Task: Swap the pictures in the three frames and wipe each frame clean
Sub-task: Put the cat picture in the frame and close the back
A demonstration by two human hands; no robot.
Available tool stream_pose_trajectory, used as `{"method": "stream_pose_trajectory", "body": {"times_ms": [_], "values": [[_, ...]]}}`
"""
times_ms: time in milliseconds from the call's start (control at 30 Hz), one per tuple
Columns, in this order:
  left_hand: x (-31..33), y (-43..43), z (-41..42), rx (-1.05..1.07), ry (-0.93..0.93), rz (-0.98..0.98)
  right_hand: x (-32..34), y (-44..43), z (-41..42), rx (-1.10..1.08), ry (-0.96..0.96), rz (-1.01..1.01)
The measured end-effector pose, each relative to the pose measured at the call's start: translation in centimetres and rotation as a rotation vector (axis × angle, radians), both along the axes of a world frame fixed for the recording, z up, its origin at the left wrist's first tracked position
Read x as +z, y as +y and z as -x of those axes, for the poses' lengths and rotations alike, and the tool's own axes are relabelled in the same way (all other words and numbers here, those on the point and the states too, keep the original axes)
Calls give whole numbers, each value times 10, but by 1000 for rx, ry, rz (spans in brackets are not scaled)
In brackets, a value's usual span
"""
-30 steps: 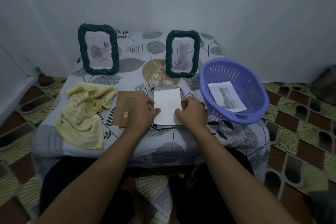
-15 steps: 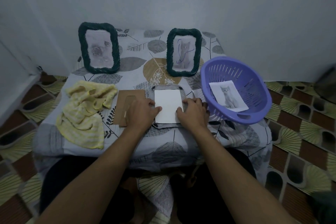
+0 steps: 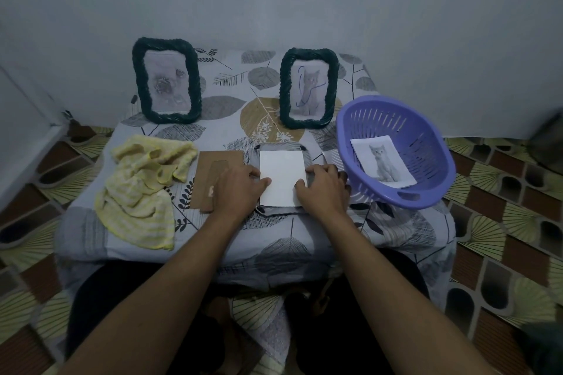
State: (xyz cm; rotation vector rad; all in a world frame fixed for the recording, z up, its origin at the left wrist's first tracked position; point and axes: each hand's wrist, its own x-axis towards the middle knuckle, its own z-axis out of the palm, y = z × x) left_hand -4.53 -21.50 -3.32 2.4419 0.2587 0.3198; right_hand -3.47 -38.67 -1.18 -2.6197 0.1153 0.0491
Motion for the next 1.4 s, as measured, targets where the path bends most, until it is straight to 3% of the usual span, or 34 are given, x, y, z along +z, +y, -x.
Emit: {"method": "stream_pose_trajectory", "body": {"times_ms": [233, 433, 700, 867, 1200, 1400], "values": [[6, 2, 4, 8, -9, 83, 5, 8, 4, 13, -54, -35], [21, 29, 16, 95, -12, 114, 18, 43, 17, 288, -180, -75], [14, 84, 32, 223, 238, -3, 14, 89, 23, 570, -116, 210], [8, 87, 38, 204, 289, -30, 8, 99, 26, 568, -91, 278], [29, 80, 38, 306, 187, 395, 11, 99, 26, 535, -48, 206], [31, 82, 37, 285, 1, 602, 15, 99, 26, 451, -14, -3]]}}
